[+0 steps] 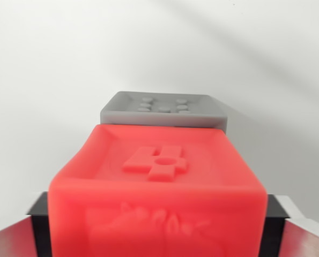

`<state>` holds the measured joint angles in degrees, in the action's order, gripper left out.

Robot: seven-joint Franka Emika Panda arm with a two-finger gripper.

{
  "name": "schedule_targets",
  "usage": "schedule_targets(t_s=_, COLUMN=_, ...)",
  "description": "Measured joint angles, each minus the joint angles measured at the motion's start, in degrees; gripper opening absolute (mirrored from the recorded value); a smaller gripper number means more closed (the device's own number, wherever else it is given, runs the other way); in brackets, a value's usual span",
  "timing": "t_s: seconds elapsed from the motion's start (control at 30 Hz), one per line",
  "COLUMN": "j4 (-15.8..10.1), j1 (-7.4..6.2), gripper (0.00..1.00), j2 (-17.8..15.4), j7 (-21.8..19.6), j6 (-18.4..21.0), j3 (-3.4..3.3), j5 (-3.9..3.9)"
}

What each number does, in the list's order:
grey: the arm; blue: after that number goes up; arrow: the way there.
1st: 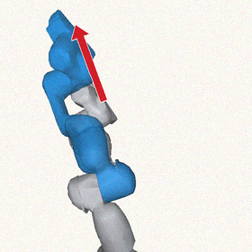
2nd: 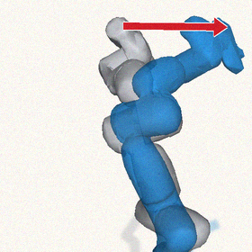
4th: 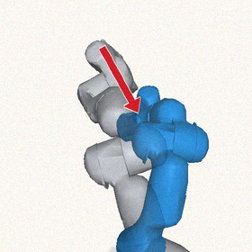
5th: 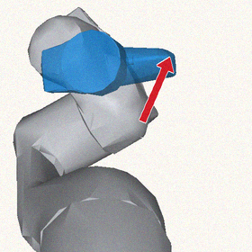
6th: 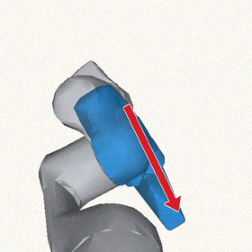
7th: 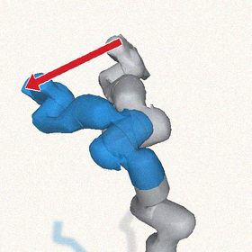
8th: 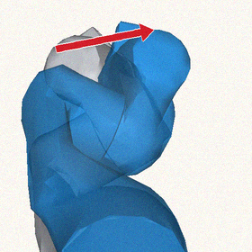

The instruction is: Destack cube

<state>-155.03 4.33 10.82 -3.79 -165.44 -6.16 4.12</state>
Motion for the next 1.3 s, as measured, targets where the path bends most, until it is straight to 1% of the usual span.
schedule_targets(t_s=0.93, j4=-0.03, j1=-0.07, gripper=0.00, j2=-0.25, j7=-0.05, j6=0.22, j3=-0.07, j5=-0.03)
schedule_targets(t_s=1.13, j4=-0.17, j1=-0.22, gripper=0.00, j2=-1.50, j7=-0.33, j6=1.23, j3=-0.34, j5=-0.42)
schedule_targets(t_s=1.3, j4=-0.37, j1=-0.35, gripper=0.00, j2=-3.01, j7=-0.73, j6=2.47, j3=-0.63, j5=-1.11)
